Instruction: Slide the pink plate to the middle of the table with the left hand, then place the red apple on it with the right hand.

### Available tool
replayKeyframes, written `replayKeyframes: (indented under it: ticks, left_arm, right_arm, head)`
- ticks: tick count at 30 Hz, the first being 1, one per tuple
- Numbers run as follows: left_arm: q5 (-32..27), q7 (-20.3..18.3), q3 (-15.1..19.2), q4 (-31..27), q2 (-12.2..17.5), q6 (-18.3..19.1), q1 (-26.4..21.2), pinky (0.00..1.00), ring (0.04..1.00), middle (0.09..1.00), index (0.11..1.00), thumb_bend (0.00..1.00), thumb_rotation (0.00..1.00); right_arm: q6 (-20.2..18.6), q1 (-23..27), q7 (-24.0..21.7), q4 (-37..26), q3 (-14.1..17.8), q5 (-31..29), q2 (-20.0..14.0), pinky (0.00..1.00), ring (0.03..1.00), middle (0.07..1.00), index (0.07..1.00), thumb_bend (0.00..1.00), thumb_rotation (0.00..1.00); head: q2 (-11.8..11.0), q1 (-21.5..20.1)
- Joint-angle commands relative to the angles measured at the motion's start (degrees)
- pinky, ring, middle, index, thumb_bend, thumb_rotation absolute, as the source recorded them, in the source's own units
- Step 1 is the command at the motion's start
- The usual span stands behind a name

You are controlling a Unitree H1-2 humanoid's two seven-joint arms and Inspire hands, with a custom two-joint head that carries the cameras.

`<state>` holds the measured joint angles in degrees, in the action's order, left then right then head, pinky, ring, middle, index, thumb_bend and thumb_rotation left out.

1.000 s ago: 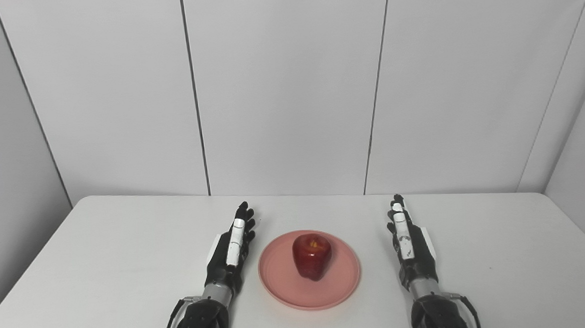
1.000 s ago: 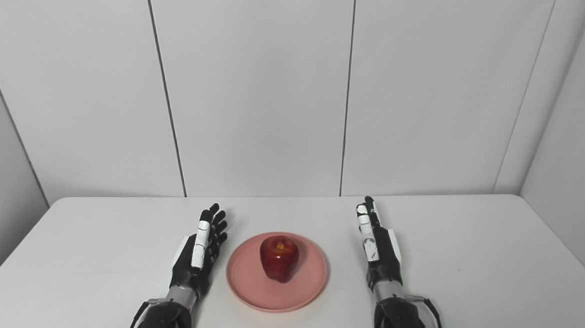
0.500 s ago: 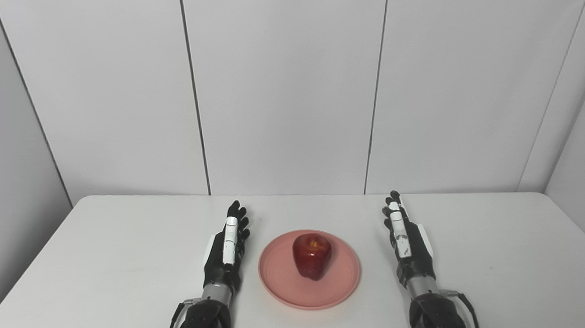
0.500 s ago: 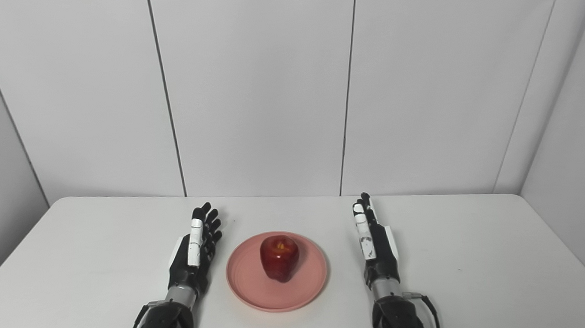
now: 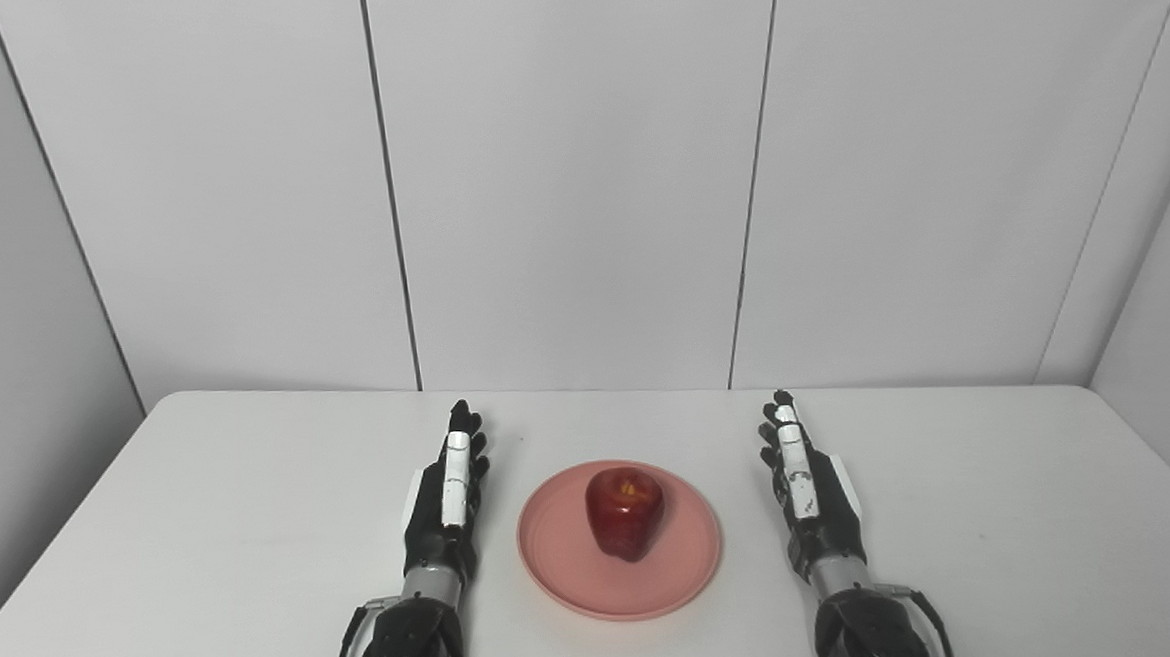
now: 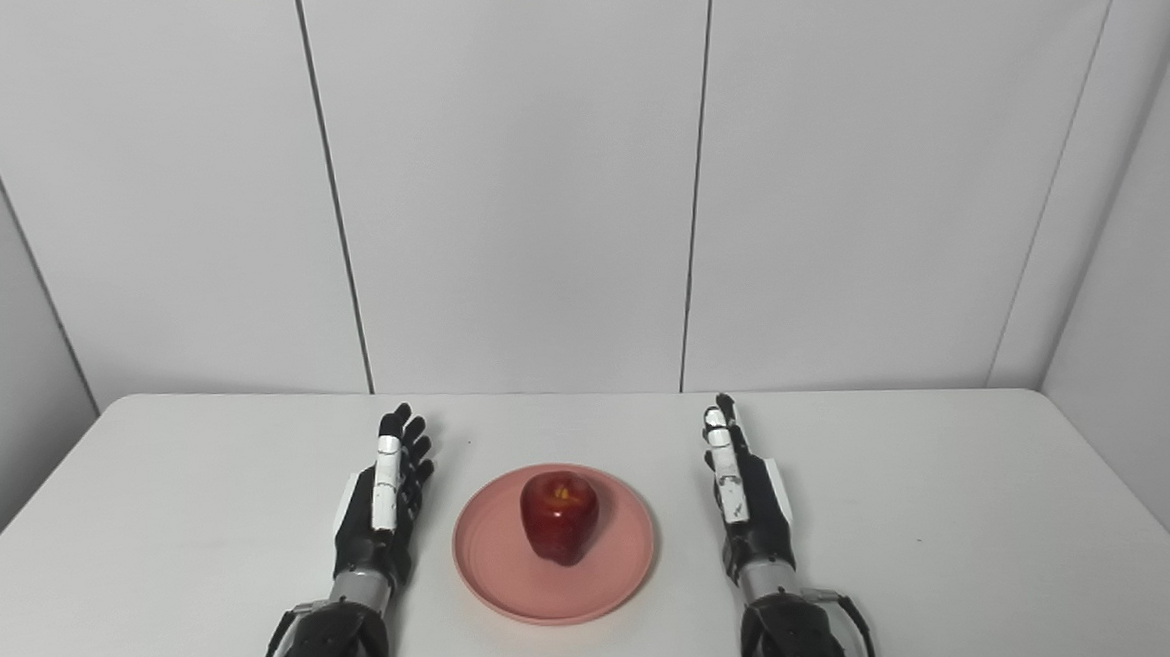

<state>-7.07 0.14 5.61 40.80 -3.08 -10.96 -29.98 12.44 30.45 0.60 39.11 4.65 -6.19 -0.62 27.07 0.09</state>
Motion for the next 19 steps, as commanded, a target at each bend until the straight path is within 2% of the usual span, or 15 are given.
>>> replayKeyframes:
  ticks: [1,19]
  left_arm:
    - [-0.1,-0.1,-0.1,2.7,-0.3,0.0,1.9,1.0,1.0,1.0,1.0,0.82,1.0]
    - [0.0,-0.8,-1.0,2.2,0.3,1.0,1.9,1.0,1.0,1.0,1.0,0.82,1.0]
  right_arm:
    - [-0.4,-1.1,-1.3,-0.2,-0.2,-0.7,0.6,1.0,0.988,0.982,0.992,0.87,1.0]
    - [-1.0,-1.0,-1.5,-0.4,-0.3,0.0,0.0,1.0,0.996,0.987,0.996,0.86,1.0]
  head:
    - [0.0,0.1]
    - [-0.2,0.1]
